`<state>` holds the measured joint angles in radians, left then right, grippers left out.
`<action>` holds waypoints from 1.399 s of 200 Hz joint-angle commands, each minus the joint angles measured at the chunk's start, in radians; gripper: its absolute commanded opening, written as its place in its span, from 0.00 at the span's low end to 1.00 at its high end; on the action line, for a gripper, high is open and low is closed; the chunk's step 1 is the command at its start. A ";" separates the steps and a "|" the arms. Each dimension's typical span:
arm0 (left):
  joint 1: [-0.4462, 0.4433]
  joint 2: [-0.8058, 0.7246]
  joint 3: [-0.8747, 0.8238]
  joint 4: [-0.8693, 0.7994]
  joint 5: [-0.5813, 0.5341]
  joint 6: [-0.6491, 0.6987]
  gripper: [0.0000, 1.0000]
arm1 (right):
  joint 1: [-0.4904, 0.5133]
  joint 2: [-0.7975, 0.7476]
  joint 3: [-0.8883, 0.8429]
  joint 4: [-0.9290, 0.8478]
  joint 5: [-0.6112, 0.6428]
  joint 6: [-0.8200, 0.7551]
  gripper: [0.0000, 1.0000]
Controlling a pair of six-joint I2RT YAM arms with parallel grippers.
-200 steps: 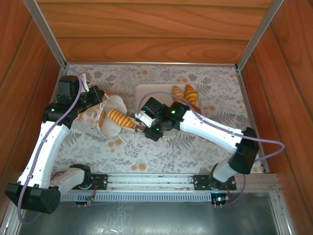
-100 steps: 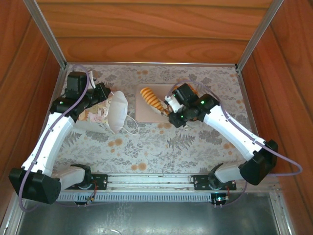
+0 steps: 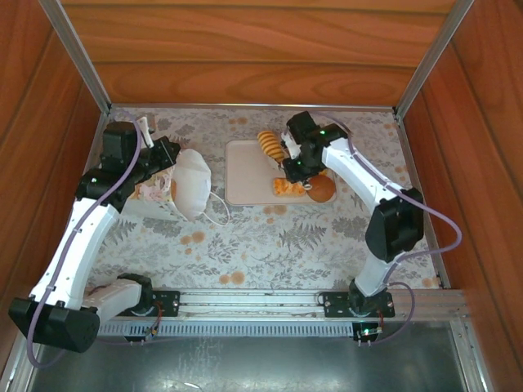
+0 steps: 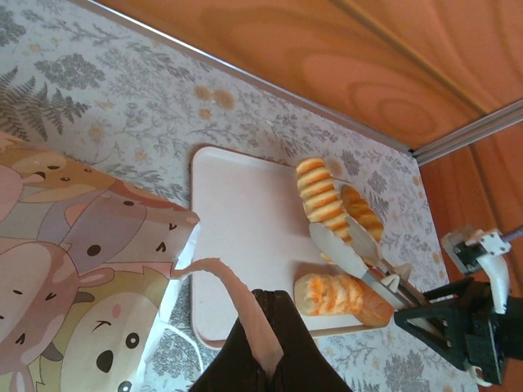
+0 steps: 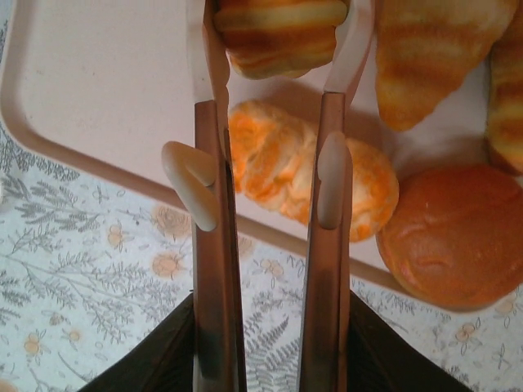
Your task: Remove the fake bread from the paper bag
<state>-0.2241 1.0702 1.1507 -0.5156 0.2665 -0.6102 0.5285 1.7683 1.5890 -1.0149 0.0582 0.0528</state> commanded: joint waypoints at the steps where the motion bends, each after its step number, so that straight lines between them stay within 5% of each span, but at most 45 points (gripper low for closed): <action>1: -0.006 -0.008 -0.009 0.022 -0.007 -0.005 0.00 | -0.006 0.038 0.057 -0.038 0.031 -0.016 0.41; 150: -0.006 -0.006 -0.013 0.022 -0.001 0.001 0.00 | -0.006 0.101 0.123 -0.031 0.042 -0.007 0.54; 280: -0.006 -0.025 -0.025 0.021 -0.001 -0.002 0.00 | -0.005 0.328 0.349 -0.059 0.125 0.028 0.52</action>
<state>-0.2241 1.0641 1.1347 -0.5152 0.2657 -0.6102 0.5285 2.0960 1.8980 -1.0573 0.1249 0.0406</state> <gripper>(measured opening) 0.045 0.541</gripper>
